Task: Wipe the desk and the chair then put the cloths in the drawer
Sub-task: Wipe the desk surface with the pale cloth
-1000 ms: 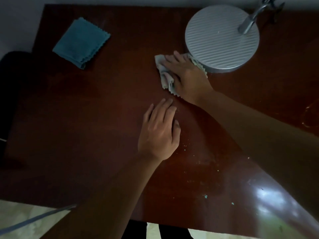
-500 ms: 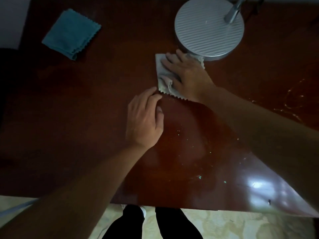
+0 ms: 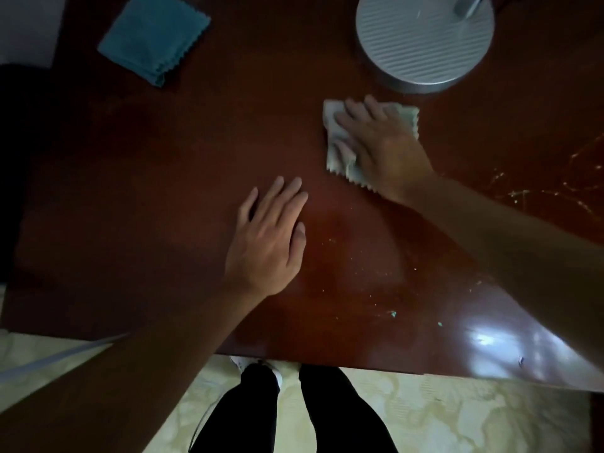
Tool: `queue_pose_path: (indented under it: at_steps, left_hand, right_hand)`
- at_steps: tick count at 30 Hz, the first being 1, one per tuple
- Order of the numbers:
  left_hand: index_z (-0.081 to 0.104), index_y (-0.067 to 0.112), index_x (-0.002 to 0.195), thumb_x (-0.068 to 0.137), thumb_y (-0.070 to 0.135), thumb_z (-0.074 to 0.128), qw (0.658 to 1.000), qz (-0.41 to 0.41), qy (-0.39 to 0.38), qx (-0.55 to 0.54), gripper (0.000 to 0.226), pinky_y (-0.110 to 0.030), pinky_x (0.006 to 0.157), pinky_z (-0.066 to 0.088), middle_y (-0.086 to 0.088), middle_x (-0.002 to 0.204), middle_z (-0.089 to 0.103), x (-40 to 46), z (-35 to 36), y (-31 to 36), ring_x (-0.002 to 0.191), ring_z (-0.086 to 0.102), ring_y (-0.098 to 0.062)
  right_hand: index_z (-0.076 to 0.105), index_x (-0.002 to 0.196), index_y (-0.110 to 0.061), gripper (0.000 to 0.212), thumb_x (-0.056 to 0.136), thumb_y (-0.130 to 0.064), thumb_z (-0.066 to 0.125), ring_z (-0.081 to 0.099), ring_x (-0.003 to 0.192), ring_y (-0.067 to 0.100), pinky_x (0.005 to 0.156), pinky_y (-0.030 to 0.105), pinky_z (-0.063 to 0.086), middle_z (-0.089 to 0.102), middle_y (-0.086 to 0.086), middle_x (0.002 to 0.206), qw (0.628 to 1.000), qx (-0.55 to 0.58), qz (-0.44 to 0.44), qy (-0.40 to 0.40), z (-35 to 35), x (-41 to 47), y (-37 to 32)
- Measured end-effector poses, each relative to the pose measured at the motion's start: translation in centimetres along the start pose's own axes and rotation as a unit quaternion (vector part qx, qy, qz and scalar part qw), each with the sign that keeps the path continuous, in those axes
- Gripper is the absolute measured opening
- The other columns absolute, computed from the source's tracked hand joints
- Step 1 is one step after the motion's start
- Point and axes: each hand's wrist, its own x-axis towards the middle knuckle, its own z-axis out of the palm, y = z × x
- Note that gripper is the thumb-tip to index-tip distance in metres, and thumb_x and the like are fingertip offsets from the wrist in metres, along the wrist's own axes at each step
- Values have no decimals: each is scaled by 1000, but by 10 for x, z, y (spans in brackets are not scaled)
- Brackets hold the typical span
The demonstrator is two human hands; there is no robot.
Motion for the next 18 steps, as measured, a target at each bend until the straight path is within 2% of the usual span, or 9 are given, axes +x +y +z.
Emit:
queue_pose_path:
  at_steps: [4,8,11,13,15,18]
  left_hand:
    - [51,10,141,101,25,39,1000,-2,2,0,45,-48,120,22,-6,153,45,-1,1,2,147,33,-22]
    - [51,9,142,100,26,38,1000,-5,5,4,46,-49,120,23,-6,153,45,0,1,2,147,33,-23]
    - [52,9,141,100,24,39,1000,-6,11,1,45,-48,120,23,-6,152,46,-1,1,3,147,34,-23]
    - [52,9,140,99,21,39,1000,-9,11,-2,45,-48,121,22,-5,152,46,0,1,3,147,34,-22]
    - [51,10,141,99,19,39,1000,-15,8,-5,45,-47,121,21,-5,153,45,0,1,2,147,33,-22]
    - [50,9,141,99,17,39,1000,-18,7,-7,45,-44,122,19,-5,153,45,-1,1,3,147,34,-22]
  right_hand:
    - [48,143,-8,48,104,-32,34,31,143,40,117,53,21,45,15,149,999,-2,23,23,0,-10,-14]
    - [46,145,-10,48,99,-23,48,26,146,34,121,49,17,39,10,153,997,44,-56,-18,6,-107,-60]
    - [45,146,-12,47,100,-25,46,25,147,28,121,45,18,39,7,153,992,67,-100,-48,-1,-120,-59]
    - [42,147,-10,47,103,-27,41,28,145,33,120,46,19,40,13,152,996,70,-50,-29,-10,-86,-42]
    - [41,146,-6,48,100,-18,41,30,142,43,117,53,21,40,18,151,999,30,24,13,-15,-44,-13]
    - [42,145,-5,51,101,-26,32,28,142,47,117,56,18,41,17,151,996,-27,80,28,-6,-15,9]
